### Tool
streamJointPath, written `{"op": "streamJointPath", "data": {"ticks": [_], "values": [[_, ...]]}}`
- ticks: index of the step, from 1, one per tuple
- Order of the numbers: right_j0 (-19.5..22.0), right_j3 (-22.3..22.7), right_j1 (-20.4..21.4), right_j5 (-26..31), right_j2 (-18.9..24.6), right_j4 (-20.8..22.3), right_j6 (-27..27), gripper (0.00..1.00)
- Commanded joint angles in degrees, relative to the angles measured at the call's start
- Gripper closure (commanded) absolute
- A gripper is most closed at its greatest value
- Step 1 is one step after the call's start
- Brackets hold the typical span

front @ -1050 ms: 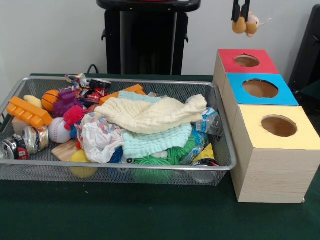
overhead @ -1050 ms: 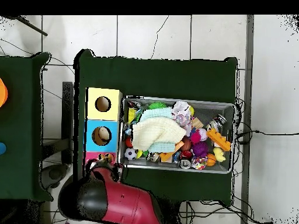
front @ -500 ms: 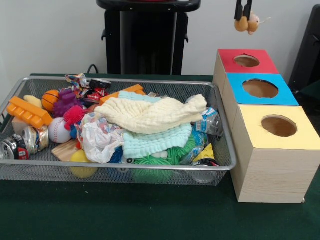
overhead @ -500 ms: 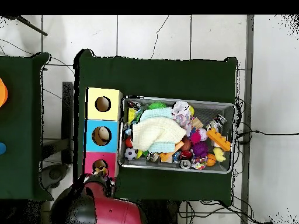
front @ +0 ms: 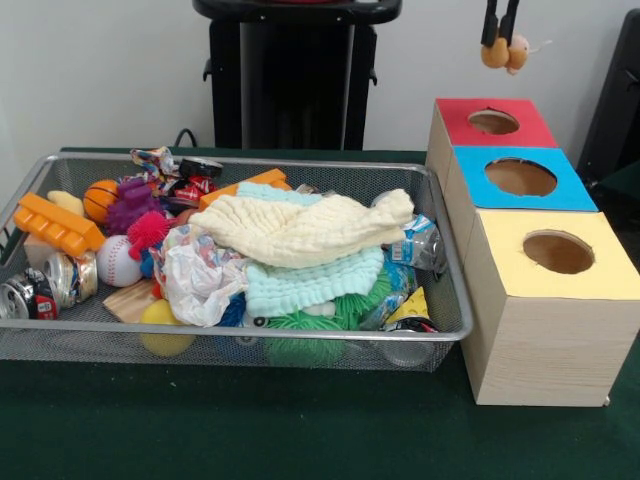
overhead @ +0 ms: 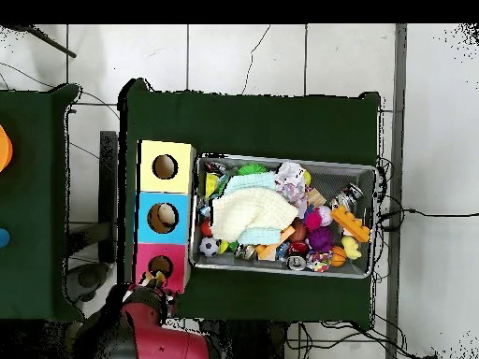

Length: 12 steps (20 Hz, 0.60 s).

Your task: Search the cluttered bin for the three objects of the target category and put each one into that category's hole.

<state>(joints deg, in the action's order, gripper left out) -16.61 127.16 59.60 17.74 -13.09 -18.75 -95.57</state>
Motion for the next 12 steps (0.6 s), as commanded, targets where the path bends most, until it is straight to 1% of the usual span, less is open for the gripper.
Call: {"op": "streamJointPath", "data": {"ticks": [1,9,12], "values": [[1.86,2.54,-5.53,-6.53,2.77,-3.63,-17.52,1.00],[2.69,2.23,-7.98,-9.60,3.78,-4.76,-16.57,1.00],[2.37,1.63,-8.80,-9.85,3.53,-5.02,-16.59,1.00]]}}
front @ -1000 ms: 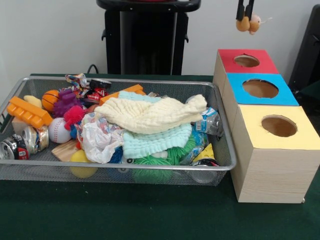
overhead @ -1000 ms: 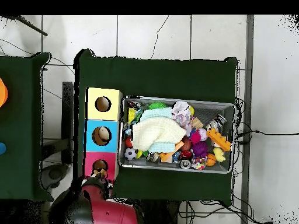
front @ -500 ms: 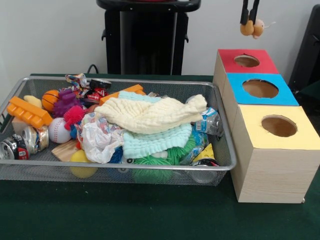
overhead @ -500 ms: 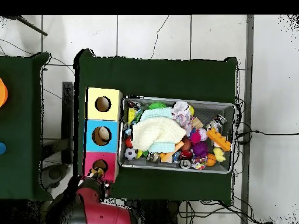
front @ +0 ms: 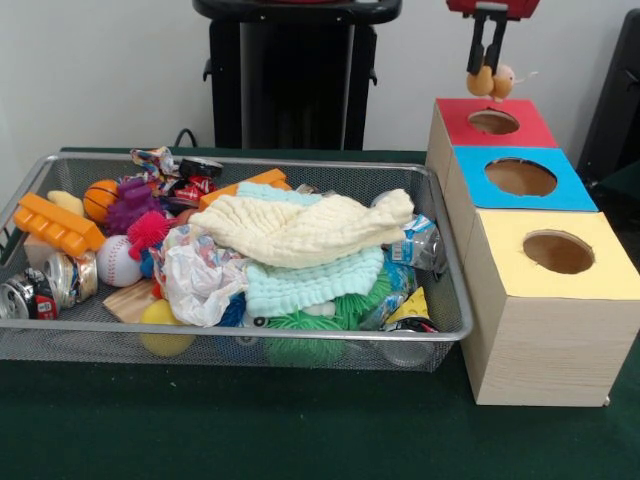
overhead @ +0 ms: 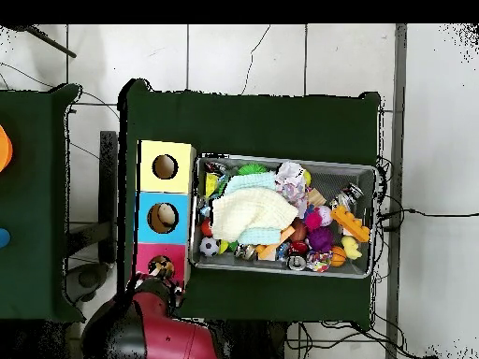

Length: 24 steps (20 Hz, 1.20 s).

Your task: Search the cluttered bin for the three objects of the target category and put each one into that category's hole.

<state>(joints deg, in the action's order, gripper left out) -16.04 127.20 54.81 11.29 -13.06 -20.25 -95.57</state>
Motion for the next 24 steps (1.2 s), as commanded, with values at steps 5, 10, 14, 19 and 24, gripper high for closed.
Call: {"op": "streamJointPath", "data": {"ticks": [5,10,14,19,24], "values": [[1.66,1.16,-4.64,-3.75,3.55,-3.80,-16.68,1.00],[0.34,0.28,-5.02,-2.84,2.62,-4.61,-17.25,1.00],[-1.61,-1.18,-5.24,-0.98,1.38,-5.84,-17.99,1.00],[-3.79,-2.75,-5.78,0.72,-0.22,-7.41,-18.21,1.00],[-4.82,-3.54,-6.06,1.66,-1.06,-8.54,-17.86,1.00]]}}
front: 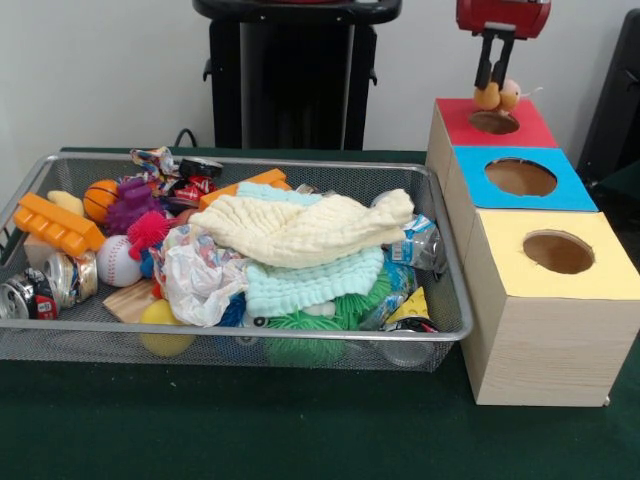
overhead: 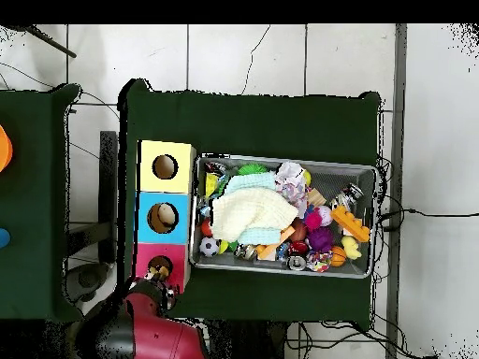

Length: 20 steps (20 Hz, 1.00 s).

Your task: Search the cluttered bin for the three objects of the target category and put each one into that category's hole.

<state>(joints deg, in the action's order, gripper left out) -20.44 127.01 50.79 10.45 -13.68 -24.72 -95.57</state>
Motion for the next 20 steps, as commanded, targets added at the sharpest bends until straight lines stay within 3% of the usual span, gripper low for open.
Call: {"op": "streamJointPath", "data": {"ticks": [1,20], "values": [[-0.33,-3.17,-2.04,2.28,-0.34,-4.20,-17.64,1.00],[2.75,-1.32,-1.44,-0.16,1.76,-4.03,-15.28,1.00]]}}
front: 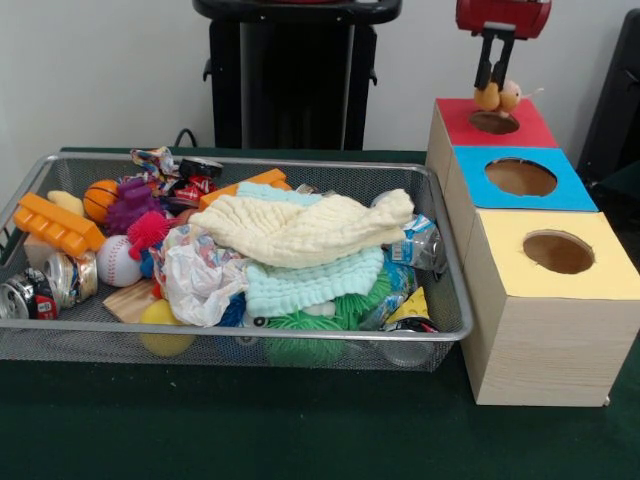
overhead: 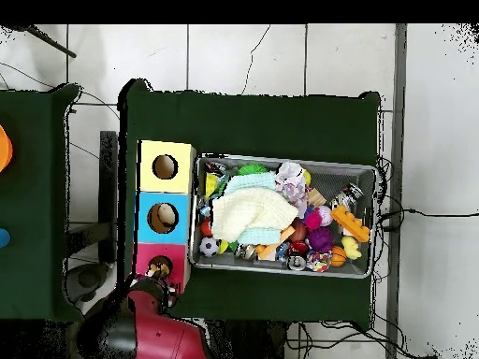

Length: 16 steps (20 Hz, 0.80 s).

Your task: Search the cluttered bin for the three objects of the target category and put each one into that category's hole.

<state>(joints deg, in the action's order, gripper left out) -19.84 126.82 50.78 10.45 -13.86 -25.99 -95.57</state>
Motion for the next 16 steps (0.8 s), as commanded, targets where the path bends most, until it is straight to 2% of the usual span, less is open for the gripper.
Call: {"op": "streamJointPath", "data": {"ticks": [1,16], "values": [[2.10,-1.14,-1.39,-0.05,1.86,-2.70,-15.24,1.00],[1.24,-1.70,-2.17,0.05,1.37,-2.71,-15.60,1.00]]}}
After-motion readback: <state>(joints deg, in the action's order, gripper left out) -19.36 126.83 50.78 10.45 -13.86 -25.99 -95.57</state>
